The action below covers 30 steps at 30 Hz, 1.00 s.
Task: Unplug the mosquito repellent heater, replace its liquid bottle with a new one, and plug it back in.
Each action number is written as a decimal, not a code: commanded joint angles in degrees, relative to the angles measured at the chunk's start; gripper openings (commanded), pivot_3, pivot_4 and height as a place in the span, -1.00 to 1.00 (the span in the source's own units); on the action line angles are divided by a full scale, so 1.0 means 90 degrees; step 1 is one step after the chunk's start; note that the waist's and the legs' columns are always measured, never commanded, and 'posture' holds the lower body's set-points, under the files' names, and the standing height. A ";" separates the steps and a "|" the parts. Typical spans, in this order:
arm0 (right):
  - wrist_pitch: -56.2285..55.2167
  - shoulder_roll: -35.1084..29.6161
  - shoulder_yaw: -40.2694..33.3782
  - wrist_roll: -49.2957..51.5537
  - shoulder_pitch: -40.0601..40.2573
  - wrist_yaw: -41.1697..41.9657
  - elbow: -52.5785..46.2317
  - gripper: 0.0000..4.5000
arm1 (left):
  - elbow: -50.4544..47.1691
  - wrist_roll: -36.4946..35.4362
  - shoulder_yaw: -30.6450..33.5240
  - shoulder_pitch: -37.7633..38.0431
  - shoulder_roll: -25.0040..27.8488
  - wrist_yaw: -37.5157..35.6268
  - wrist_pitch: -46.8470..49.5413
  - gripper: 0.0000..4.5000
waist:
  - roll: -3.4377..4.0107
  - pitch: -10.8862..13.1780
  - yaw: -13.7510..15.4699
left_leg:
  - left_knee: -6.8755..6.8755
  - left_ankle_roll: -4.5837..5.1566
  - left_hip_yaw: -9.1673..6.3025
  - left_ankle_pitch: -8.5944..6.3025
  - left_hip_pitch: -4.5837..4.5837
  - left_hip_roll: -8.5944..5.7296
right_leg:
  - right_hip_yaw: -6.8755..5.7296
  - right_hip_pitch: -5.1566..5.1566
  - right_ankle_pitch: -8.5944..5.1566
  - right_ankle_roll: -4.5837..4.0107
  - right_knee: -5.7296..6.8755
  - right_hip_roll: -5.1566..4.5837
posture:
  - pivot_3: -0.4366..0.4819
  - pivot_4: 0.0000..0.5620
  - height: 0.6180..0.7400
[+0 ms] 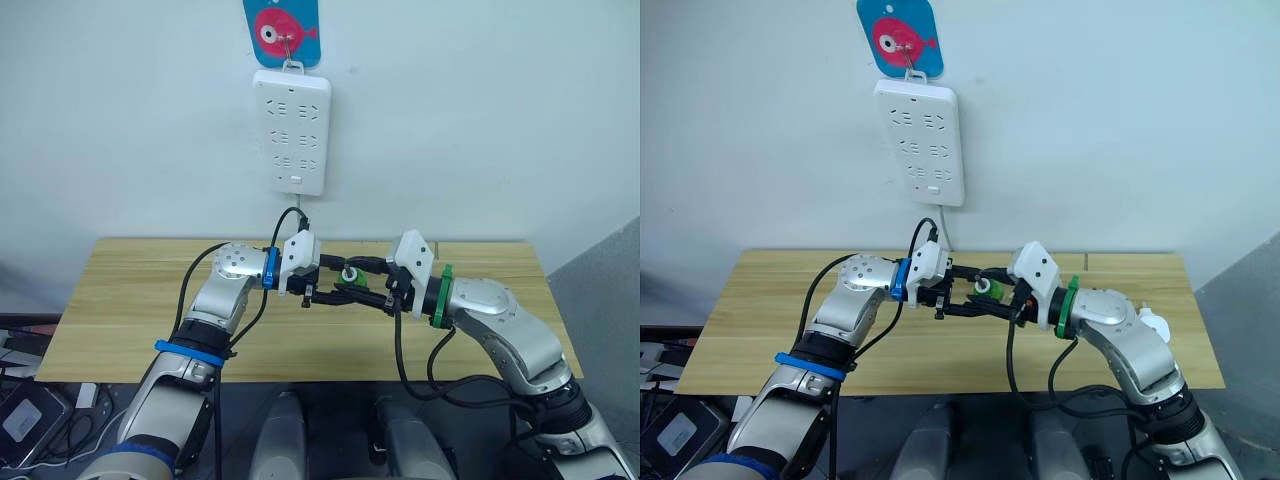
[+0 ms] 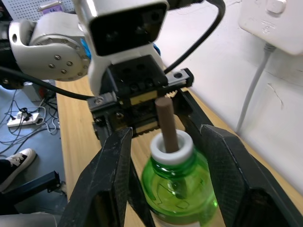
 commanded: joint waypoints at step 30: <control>0.2301 0.2213 -0.4086 0.7298 0.0560 -0.5282 -0.0129 -0.62 | -0.2053 -0.0449 0.0510 0.0806 -0.1646 0.2875 0.0755 1.00 | 0.0000 0.0000 -0.0140 | 0.0068 0.0002 -0.0018 -0.0001 -0.0002 -0.0002 | -0.0003 0.0019 0.0004 0.0016 0.0045 -0.0001 | 0.35 -0.25 1.00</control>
